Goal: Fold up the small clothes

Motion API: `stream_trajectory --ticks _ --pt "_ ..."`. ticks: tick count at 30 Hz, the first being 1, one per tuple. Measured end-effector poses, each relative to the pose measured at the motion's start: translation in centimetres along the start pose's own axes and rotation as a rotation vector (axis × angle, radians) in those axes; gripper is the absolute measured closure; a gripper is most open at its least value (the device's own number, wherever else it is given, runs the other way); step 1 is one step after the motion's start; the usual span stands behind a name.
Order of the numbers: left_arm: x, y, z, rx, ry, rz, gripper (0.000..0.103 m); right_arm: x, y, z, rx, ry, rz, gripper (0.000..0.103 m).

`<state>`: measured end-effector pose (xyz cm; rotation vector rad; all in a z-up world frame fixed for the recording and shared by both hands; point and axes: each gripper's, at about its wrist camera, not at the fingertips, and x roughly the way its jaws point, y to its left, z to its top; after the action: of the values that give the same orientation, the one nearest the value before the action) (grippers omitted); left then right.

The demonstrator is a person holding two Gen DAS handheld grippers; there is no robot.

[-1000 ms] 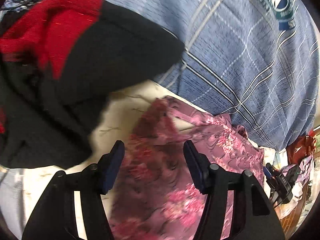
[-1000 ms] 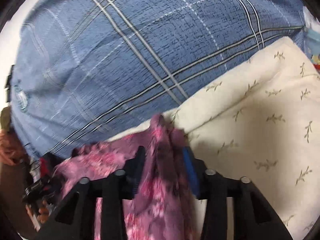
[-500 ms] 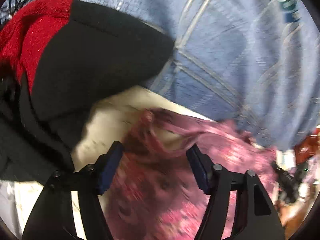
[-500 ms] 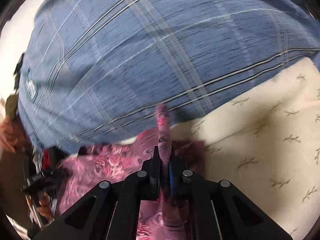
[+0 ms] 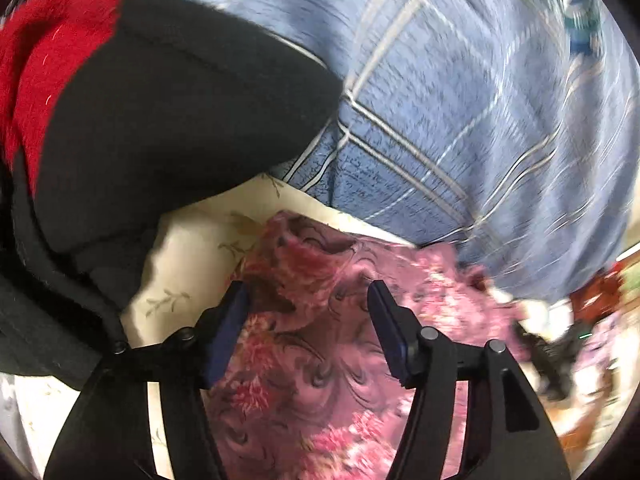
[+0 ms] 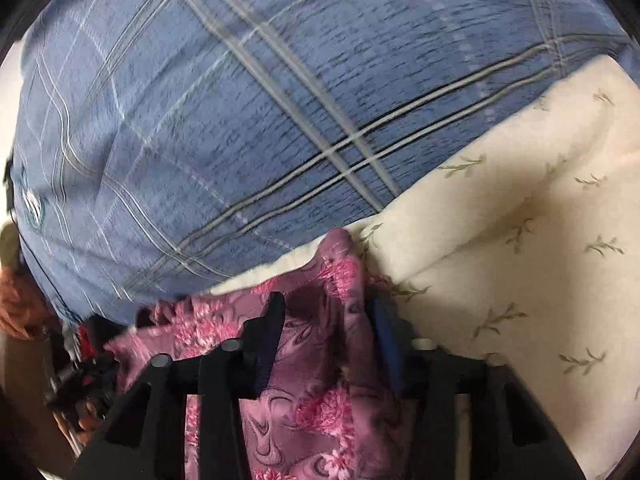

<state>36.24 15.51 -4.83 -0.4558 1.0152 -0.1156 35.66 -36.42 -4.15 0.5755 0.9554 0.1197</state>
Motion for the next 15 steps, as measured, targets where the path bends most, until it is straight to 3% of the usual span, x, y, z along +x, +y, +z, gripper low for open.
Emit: stream_trajectory --ticks 2,3,4,6,8,9,12,15 --pt "1.0 -0.6 0.1 0.035 -0.017 0.096 0.043 -0.3 1.0 0.1 -0.034 -0.036 -0.004 0.096" --pt "2.0 -0.5 0.2 0.034 0.012 0.16 0.043 -0.4 1.0 0.1 -0.025 -0.052 -0.017 0.096" --pt "2.7 -0.5 0.2 0.018 0.036 0.166 0.043 0.5 0.1 0.2 0.005 -0.02 -0.041 0.096" --pt "1.4 -0.3 0.2 -0.003 0.02 0.149 0.047 1.4 -0.9 0.1 0.046 0.033 -0.064 0.097" --pt "-0.7 -0.3 -0.3 0.005 0.006 0.097 0.047 -0.4 0.1 -0.1 0.015 -0.027 -0.079 0.086" --pt "-2.3 -0.3 -1.0 0.018 -0.012 0.072 0.047 -1.7 0.5 -0.5 -0.015 -0.049 -0.082 0.086" --pt "-6.4 -0.4 -4.5 0.104 -0.043 0.035 0.046 -5.9 2.0 -3.2 -0.083 -0.092 0.058 0.084" --pt "-7.4 -0.3 -9.3 0.16 -0.009 0.011 0.046 -8.8 2.3 -7.7 -0.135 -0.083 0.137 0.075"
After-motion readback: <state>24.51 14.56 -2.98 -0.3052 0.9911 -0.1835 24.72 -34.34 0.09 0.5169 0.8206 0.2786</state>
